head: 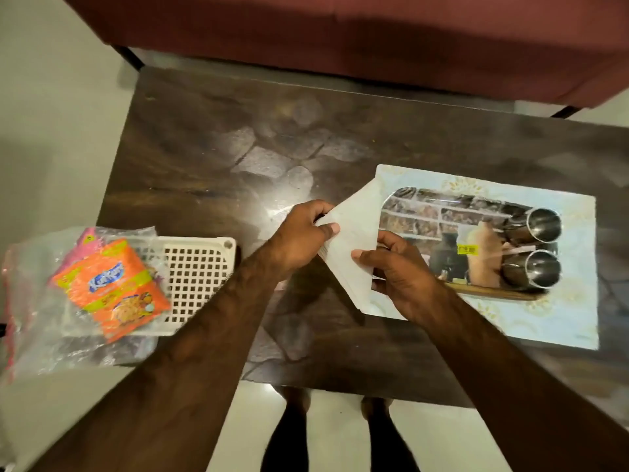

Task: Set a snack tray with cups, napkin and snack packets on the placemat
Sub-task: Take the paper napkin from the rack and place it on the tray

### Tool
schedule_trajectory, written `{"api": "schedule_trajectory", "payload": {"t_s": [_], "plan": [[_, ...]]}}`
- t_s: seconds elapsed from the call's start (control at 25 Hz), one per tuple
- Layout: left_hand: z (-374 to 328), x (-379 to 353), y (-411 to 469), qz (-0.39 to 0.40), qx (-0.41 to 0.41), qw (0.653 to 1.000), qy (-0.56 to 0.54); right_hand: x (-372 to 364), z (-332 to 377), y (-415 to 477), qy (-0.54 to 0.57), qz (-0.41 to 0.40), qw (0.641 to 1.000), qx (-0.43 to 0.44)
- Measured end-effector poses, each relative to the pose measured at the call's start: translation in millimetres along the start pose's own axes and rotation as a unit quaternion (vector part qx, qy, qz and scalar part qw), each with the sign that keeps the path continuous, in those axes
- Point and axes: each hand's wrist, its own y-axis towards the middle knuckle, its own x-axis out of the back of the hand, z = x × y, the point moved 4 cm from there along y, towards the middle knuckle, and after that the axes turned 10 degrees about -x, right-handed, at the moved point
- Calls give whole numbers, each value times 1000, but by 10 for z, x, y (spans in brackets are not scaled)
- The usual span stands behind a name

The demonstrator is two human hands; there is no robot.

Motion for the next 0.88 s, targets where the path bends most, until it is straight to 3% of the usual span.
{"api": "schedule_trajectory", "payload": {"t_s": [0.32,0.64,0.88], "plan": [[-81,-994,500,12,27,998,53,945,-27,238,25,-111,993,13],[-28,-1152,747,-16,-2,985,172,1097,16,464,0,-151,988,20],[-47,-1178,797,-31,-15,982,183,1074,45,480,-37,-178,983,28]]}}
